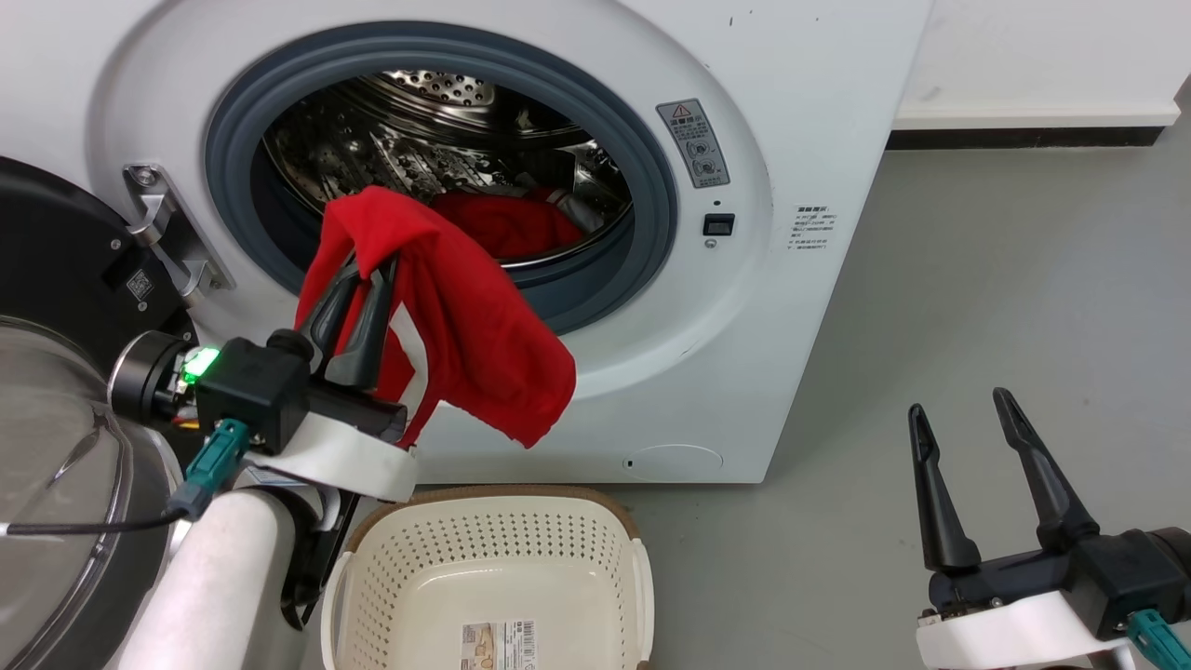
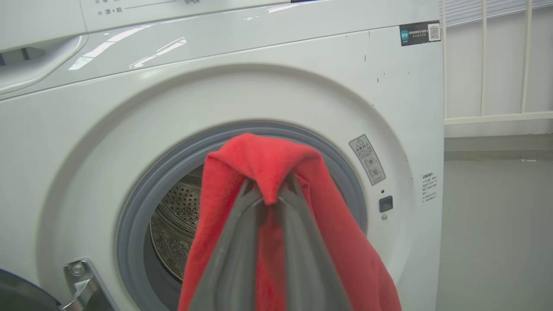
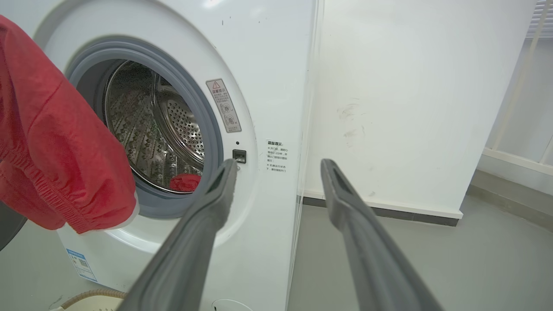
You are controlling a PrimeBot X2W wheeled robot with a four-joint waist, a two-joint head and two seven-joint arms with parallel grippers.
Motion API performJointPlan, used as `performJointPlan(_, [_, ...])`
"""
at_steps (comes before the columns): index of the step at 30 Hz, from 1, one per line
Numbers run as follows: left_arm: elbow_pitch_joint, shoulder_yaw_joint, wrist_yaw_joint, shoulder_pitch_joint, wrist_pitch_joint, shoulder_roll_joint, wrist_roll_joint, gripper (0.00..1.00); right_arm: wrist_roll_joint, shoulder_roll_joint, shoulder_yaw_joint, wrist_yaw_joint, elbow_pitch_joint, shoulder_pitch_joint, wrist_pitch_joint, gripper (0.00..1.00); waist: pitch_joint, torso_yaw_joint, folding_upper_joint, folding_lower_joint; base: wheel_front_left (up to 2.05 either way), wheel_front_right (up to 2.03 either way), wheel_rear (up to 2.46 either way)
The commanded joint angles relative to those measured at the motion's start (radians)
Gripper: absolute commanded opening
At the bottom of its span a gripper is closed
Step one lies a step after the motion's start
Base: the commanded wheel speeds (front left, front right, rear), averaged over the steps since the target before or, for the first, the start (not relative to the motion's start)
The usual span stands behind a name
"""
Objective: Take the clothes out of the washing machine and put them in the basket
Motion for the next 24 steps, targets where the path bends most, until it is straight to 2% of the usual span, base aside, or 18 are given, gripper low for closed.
performJointPlan(1, [-0.021, 0.001, 0.006, 0.019, 0.004, 0.005, -0.004, 0.00, 0.001, 0.000, -0.003, -0.001, 0.001, 0.012, -0.002, 1.00, 0.003, 0.002, 0.0000, 0.0001, 0.00, 0.00, 0.00])
performJointPlan(7, [-0.096, -0.016, 0.015, 0.074, 0.037, 0.012, -0.006, 0.00, 0.008, 0.000, -0.015, -0.001, -0.002, -0.005, -0.002, 1.00, 0.026, 0.008, 0.0000, 0.0001, 0.00, 0.00, 0.00])
performJointPlan(13, [-0.086, -0.048, 0.007, 0.117, 0.048, 0.004, -0.012, 0.00, 0.006, 0.000, -0.024, -0.001, -0.006, -0.031, -0.002, 1.00, 0.072, 0.019, 0.0000, 0.0001, 0.00, 0.00, 0.00])
performJointPlan(16, [-0.054, -0.071, 0.000, 0.136, 0.045, -0.005, -0.017, 0.00, 0.002, 0.000, -0.027, -0.001, -0.010, -0.050, -0.002, 1.00, 0.107, 0.019, 0.0000, 0.0001, 0.00, 0.00, 0.00])
performJointPlan(24, [0.153, -0.142, -0.034, 0.115, -0.003, -0.039, -0.032, 0.00, -0.011, 0.000, -0.031, -0.001, -0.028, -0.133, -0.002, 1.00, 0.259, 0.006, 0.0000, 0.0001, 0.00, 0.00, 0.00])
